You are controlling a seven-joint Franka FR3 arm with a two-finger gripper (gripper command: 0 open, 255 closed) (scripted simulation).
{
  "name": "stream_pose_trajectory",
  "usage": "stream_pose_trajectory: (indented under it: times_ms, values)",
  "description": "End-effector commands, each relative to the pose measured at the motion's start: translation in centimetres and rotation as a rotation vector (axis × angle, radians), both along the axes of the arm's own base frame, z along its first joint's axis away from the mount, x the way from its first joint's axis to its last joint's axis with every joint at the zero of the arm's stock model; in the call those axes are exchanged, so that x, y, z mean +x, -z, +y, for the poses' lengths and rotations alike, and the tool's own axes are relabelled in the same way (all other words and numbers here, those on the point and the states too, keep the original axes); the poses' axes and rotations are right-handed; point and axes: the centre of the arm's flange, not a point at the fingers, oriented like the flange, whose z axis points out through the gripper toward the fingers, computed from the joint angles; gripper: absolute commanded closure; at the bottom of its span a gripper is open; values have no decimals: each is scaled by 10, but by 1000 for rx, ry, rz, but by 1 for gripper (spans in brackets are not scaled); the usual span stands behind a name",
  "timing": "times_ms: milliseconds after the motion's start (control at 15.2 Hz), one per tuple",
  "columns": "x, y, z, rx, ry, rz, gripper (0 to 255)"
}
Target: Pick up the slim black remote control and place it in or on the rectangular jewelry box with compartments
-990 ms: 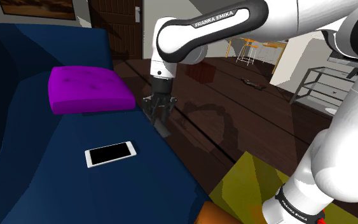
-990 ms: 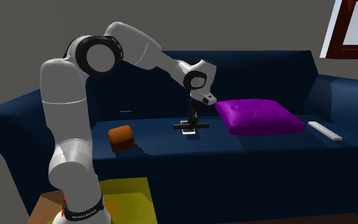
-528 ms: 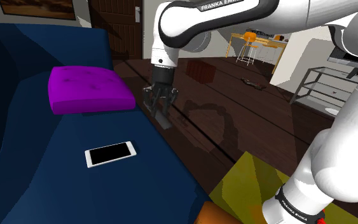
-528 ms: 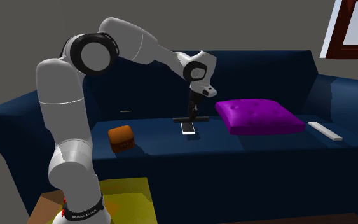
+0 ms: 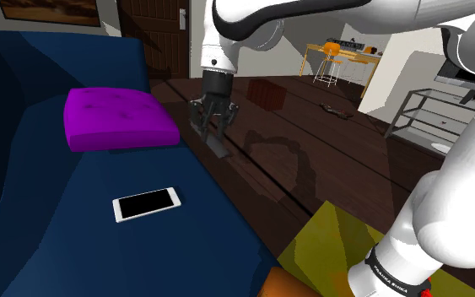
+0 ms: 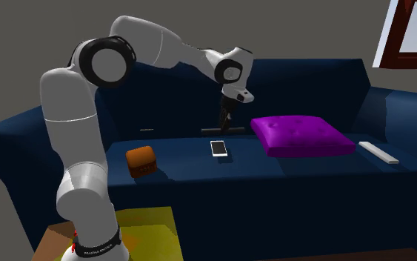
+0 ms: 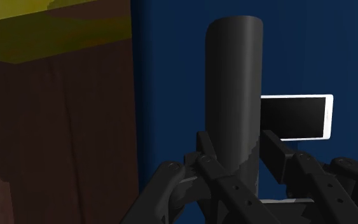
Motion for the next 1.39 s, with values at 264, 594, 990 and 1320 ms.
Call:
stream_pose_trajectory:
  times_ms: [264,594,990,1320]
  values:
    - [0,-31,1,0,0,0,255]
    - [-63,-28,20,0,0,0,255]
    - [-139,-26,44,0,0,0,255]
    - [-202,-23,63,0,0,0,255]
